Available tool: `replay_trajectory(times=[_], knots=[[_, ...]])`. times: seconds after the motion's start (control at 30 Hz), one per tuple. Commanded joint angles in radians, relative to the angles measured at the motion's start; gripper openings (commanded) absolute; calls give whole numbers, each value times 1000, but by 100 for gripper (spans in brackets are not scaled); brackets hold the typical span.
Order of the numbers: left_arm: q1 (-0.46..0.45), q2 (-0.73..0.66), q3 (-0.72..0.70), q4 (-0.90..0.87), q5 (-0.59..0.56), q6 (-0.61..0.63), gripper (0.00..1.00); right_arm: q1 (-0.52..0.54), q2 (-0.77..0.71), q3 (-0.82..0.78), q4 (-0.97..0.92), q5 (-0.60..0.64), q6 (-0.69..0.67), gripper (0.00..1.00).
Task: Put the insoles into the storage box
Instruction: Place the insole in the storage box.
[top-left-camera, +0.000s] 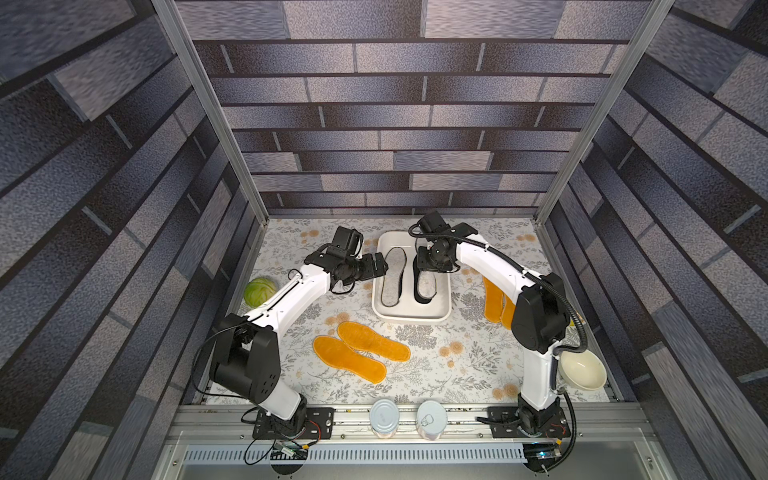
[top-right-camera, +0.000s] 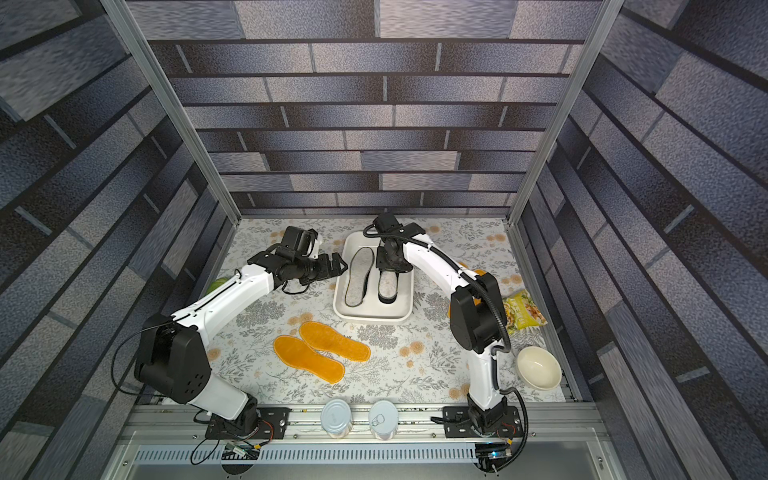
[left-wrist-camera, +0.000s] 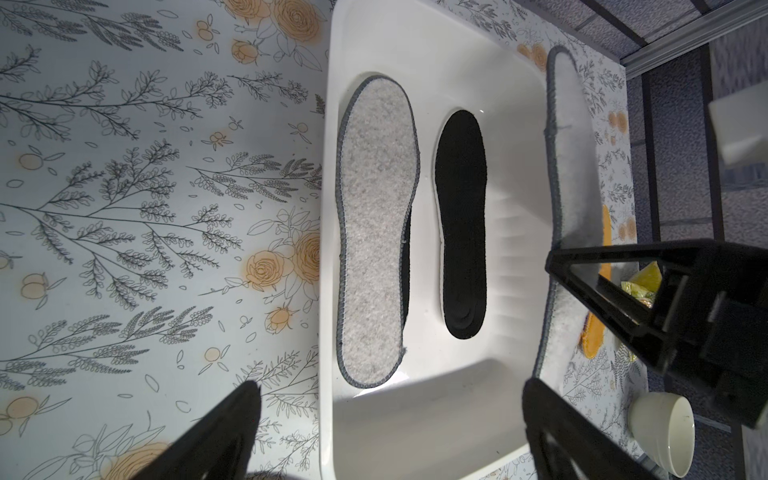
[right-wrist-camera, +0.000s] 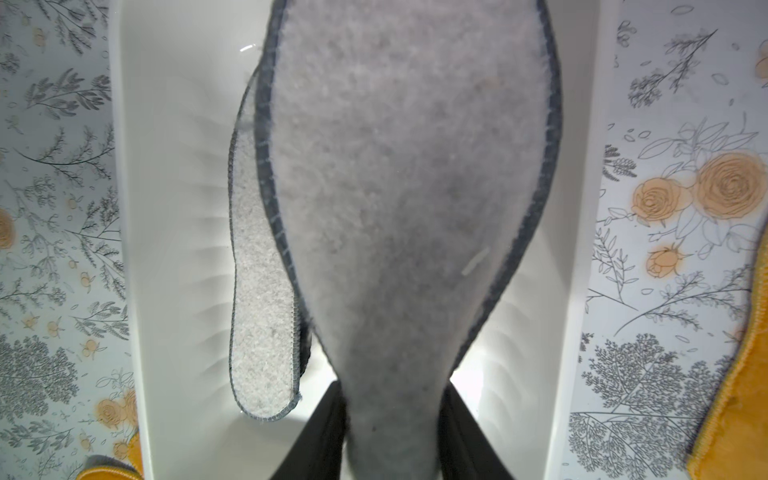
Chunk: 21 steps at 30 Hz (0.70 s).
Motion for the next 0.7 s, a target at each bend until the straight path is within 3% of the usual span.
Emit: replay_trajectory(times=[0.0, 0.67], knots=[[10, -37, -19, 6, -13, -12, 100, 6, 56, 13, -6, 19, 41, 38], [27, -35, -31, 17, -1, -10, 100, 6, 196, 107, -50, 44, 93, 41]])
